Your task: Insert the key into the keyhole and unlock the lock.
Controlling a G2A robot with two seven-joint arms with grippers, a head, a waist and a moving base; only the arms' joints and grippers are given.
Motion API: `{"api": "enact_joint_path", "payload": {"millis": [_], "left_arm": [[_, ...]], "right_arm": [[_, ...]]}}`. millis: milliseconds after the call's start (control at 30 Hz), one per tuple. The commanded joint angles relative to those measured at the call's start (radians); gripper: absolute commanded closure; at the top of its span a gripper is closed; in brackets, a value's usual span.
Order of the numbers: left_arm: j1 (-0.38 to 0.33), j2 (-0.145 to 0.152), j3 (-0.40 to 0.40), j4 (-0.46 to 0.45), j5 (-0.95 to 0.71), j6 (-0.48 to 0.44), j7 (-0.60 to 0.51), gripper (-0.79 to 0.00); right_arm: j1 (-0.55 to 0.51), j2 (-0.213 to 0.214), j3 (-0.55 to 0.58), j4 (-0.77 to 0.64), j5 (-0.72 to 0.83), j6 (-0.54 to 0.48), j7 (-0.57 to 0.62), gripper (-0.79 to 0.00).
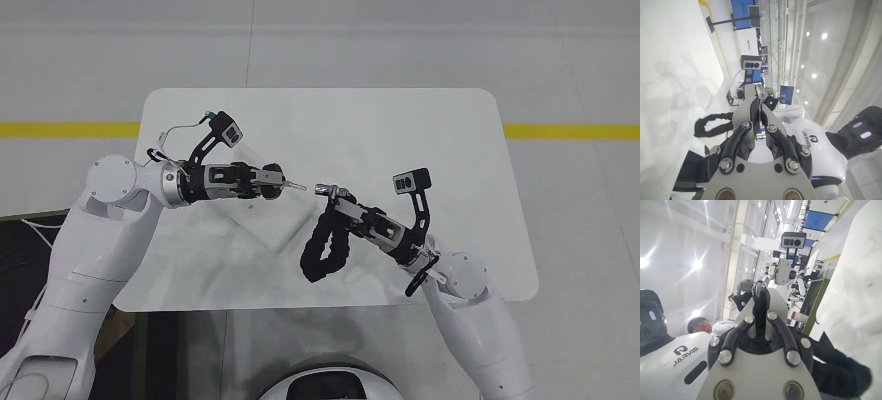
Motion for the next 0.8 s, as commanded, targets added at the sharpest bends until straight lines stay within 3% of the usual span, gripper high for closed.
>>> {"api": "enact_joint_path", "payload": {"millis": [0,300,767], "left_arm": [[0.013,-0.001,-0.004,-0.016,0.012,0.008,0.018,0.0],[0.068,-0.008,-0.026,-0.076,0.064,-0.012,0.127,0.0],[0.086,-0.02,-0.037,-0.096,0.09,-0.011,0.129,0.0]], "right_arm": [[0.003,0.0,0.003,0.0,-0.027,-0.006,-0.008,0.0],[0.0,0.003,0.014,-0.004,-0.14,-0.038,-0.061,0.0],[-0.005,0.006,0.009,-0.004,-0.148,-0.046,-0.07,0.0]]}}
